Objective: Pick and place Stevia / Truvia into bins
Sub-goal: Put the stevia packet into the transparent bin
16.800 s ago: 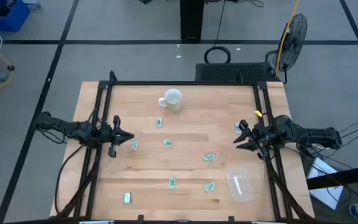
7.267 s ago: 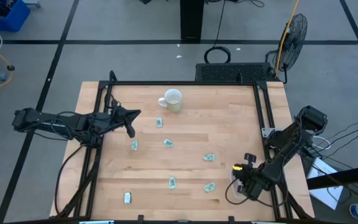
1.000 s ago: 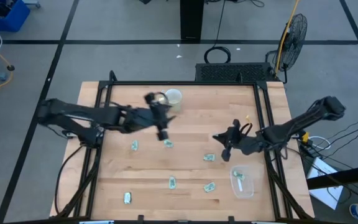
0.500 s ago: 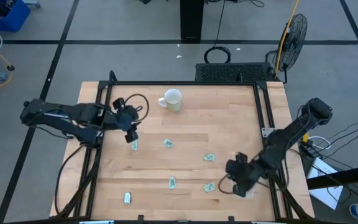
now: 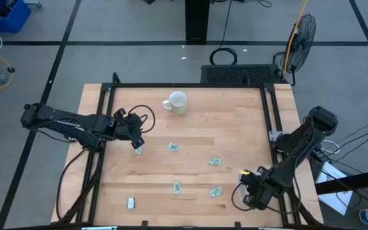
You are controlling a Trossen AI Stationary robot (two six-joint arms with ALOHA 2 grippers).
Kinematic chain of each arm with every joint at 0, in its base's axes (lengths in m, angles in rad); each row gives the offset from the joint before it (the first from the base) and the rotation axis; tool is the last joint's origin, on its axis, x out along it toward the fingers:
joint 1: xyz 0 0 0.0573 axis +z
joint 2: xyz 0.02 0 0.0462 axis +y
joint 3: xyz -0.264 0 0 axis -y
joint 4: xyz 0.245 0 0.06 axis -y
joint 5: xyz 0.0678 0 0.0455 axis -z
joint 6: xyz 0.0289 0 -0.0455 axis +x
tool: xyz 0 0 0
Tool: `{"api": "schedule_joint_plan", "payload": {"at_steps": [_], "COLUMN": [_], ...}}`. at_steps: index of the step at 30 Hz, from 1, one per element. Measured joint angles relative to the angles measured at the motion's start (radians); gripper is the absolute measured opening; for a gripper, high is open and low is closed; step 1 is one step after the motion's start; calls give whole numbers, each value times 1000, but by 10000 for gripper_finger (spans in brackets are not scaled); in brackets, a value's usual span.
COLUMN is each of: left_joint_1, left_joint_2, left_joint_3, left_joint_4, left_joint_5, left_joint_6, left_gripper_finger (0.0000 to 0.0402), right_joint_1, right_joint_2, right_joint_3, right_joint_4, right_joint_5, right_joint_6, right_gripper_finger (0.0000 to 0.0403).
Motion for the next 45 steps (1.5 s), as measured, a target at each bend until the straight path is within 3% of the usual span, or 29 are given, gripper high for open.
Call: {"api": "schedule_joint_plan", "payload": {"at_steps": [15,25,28,33,35,39,45], "left_joint_1": [0,-2,-3,-3,-3,-3,-3], "left_joint_2": [0,0,0,0,0,0,0], "left_joint_3": [0,0,0,0,0,0,0], "left_joint_4": [135,239,264,277,278,277,277], "left_joint_5": [14,54,93,93,91,91,92], "left_joint_6": [33,0,28,54,54,55,55], "left_gripper_finger": [189,189,189,189,189,189,189], "right_joint_1": [-42,-133,-172,-230,-274,-389,-527], "right_joint_2": [0,-146,-212,-239,-219,-154,-41], "right_joint_3": [0,0,0,0,0,-37,-138], "right_joint_4": [4,36,112,294,327,365,486], "right_joint_5": [1,20,143,553,606,492,225], "right_joint_6": [-114,-205,-433,-902,-1024,-1132,-1126], "right_gripper_finger": [85,82,78,77,77,77,77]}}
